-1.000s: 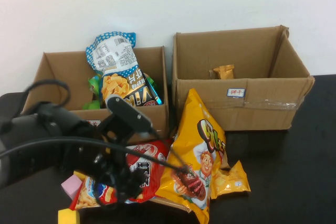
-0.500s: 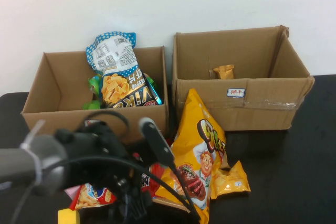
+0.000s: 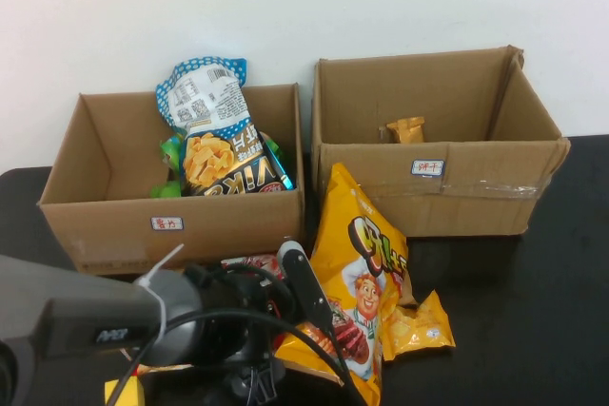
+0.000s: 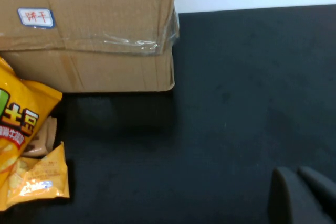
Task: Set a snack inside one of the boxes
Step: Pick up the potato chip
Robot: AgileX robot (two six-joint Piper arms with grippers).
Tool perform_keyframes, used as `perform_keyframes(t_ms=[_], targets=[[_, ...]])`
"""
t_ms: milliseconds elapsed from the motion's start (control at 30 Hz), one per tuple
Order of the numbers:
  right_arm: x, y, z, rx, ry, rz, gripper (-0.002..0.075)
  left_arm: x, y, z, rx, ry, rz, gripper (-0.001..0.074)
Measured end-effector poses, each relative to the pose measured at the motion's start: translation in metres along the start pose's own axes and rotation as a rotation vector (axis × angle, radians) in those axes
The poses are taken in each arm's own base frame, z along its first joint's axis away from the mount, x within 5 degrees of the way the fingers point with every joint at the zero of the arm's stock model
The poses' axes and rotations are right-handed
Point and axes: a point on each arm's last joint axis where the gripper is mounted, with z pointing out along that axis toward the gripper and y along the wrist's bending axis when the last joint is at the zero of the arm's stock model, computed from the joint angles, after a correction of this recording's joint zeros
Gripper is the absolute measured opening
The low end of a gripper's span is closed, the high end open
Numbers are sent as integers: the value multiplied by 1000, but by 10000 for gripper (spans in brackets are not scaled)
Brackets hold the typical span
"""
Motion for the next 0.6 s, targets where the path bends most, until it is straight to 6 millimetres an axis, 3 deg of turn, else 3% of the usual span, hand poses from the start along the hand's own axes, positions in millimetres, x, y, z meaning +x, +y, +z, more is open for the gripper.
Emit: perform_keyframes(t_ms=[133, 367, 467, 600], targets=[[2, 0, 1, -2, -9, 0, -1, -1, 1, 1, -69, 11, -26, 517], [1, 0, 1, -4, -16, 1, -1, 2, 8, -4, -145, 35, -132, 118], [1, 0, 1, -4, -15, 1, -1, 1, 12, -11, -161, 17, -188, 62], [1, 0, 1, -4, -17, 3, -1, 0, 17, -25, -155, -7, -273, 48]])
